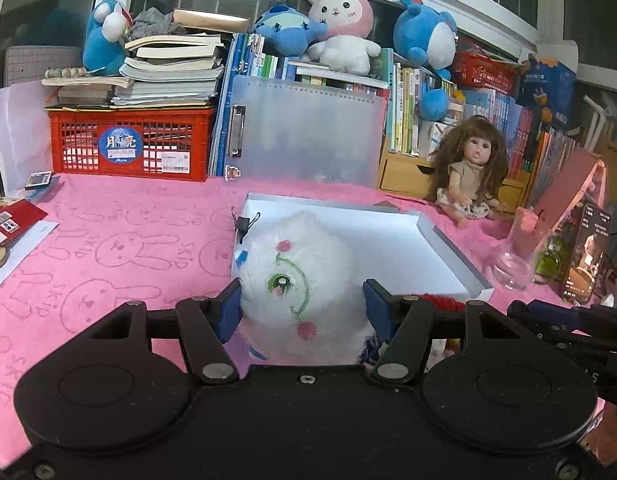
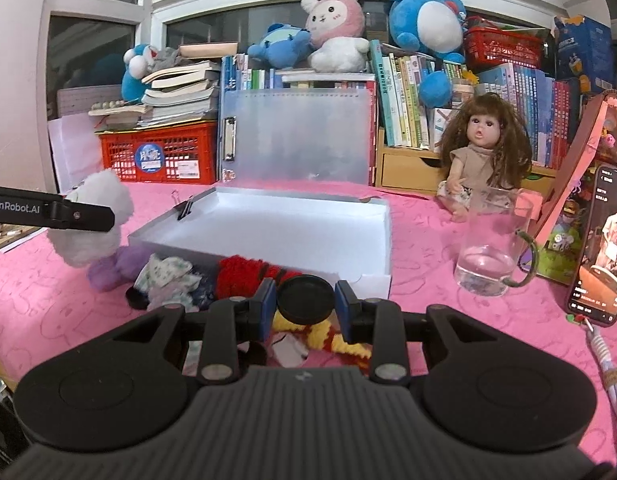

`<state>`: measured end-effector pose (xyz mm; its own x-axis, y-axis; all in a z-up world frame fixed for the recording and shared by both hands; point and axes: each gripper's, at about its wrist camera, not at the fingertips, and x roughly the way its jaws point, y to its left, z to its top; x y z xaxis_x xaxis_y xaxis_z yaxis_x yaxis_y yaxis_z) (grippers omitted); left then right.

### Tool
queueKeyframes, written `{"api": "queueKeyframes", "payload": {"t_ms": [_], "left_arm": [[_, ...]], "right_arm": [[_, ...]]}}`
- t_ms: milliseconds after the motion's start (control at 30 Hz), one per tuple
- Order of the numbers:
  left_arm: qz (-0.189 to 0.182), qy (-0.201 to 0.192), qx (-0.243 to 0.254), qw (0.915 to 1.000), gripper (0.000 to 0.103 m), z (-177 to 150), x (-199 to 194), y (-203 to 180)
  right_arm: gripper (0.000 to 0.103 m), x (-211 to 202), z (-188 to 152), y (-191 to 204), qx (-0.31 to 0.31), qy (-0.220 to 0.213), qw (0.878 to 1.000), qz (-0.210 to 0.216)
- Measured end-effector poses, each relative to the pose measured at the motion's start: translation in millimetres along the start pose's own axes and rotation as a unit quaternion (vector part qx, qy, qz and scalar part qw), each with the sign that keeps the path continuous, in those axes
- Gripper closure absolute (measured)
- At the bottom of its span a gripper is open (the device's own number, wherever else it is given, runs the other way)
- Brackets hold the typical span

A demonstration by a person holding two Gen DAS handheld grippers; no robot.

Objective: Organize objects
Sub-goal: 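Lower the white plush into the white tray with the left while the right drops the lid there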

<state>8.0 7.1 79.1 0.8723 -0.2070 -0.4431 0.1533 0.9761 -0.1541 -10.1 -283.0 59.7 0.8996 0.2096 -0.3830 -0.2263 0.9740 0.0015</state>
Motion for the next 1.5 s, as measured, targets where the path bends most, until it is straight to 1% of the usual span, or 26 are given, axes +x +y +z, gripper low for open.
{"api": "queueKeyframes", "payload": {"t_ms": [367,600,900,1067,1233,1400,1500], "left_arm": [[-0.005,-0.005,-0.003,1.0000,0.042,22.4,20.2,1.6],[-0.006,0.004,-0.002,1.0000,0.042,27.7,35.6,1.2],[-0.009,0.011,-0.012,0.9998,0.042,42.4,59.1,2.9],[-0.011,0.020,-0.018,0.9996,0.042,51.8,79.7,6.4],[-0.013,0.028,-0.009,0.9995,0.042,59.5,104.5,7.5],[-0.022,0.040,-0.014,0.9989,0.042,60.3,127.2,5.4],[-0.020,0.047,-0.013,0.9986,0.042,59.7,142.1,3.7]], "right_arm": [[0.067,16.2,19.5,-4.2,0.016,0.013,1.000,-0.005],[0.067,27.1,33.3,-13.5,0.031,0.023,0.999,-0.008],[0.067,56.7,62.0,-25.0,0.043,0.041,0.998,-0.005],[0.067,74.5,75.7,-28.3,0.047,0.046,0.998,-0.009],[0.067,96.4,86.3,-31.5,0.053,0.055,0.997,-0.009],[0.067,119.2,87.6,-32.9,0.058,0.068,0.996,-0.012],[0.067,132.1,86.4,-34.8,0.063,0.076,0.995,-0.014]]}}
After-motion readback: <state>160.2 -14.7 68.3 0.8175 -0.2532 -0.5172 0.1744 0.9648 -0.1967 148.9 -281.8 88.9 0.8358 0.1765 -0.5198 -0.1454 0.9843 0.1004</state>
